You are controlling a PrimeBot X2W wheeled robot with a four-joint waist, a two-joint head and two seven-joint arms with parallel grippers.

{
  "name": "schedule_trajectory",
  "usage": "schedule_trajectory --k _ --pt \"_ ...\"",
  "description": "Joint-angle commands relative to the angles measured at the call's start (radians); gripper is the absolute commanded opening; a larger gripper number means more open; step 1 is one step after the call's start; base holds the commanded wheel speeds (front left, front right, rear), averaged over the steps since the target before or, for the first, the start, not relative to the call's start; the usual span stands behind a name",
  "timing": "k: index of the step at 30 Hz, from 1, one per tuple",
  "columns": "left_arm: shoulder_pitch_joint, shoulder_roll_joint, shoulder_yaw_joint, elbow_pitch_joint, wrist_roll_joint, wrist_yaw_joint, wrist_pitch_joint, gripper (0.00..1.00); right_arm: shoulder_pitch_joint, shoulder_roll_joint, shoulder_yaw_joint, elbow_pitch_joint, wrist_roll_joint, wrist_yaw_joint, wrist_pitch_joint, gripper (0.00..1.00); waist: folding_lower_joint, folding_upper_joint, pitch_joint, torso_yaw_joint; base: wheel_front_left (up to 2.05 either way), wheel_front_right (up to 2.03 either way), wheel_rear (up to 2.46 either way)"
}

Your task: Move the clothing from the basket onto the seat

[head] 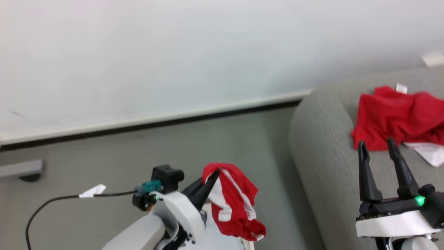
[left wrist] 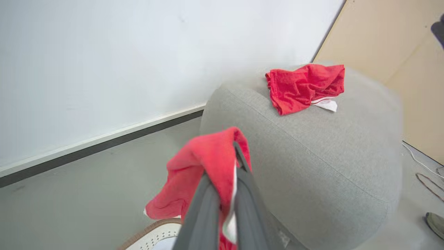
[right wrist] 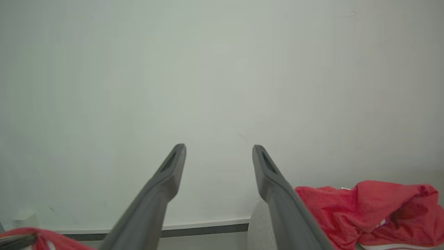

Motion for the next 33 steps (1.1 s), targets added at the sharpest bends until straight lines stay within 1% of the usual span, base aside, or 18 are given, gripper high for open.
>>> schedule_trajectory --k 1,7,13,22,33 --pt "0.013 0.000 0.028 -0.028 0.021 0.003 0.000 0.00 0.018 -0.011 0.008 0.007 0.009 -0.002 0.001 1.00 0.0004 0.0000 -0.074 0.061 0.00 0.00 0.00" --pt "-0.010 0.014 0.108 -0.150 0.071 0.021 -0.001 0.00 0.045 -0.015 0.046 0.029 0.045 -0.002 0.001 1.00 0.0004 0.0000 -0.118 0.102 0.00 0.00 0.00" --pt "-0.045 0.032 0.151 -0.238 0.088 0.050 0.000 0.00 0.056 -0.011 0.111 0.049 0.065 -0.002 0.001 1.00 0.0004 0.0000 -0.140 0.126 0.00 0.00 0.00" --pt "-0.060 0.048 0.157 -0.315 0.096 0.078 0.015 0.00 0.059 -0.003 0.171 0.065 0.075 -0.002 0.001 1.00 0.0004 0.0000 -0.129 0.144 0.00 0.00 0.00" --pt "-0.062 0.053 0.159 -0.333 0.090 0.087 0.014 0.00 0.036 -0.006 0.229 0.078 0.070 -0.002 0.001 1.00 0.0004 0.0000 -0.110 0.140 0.00 0.00 0.00"
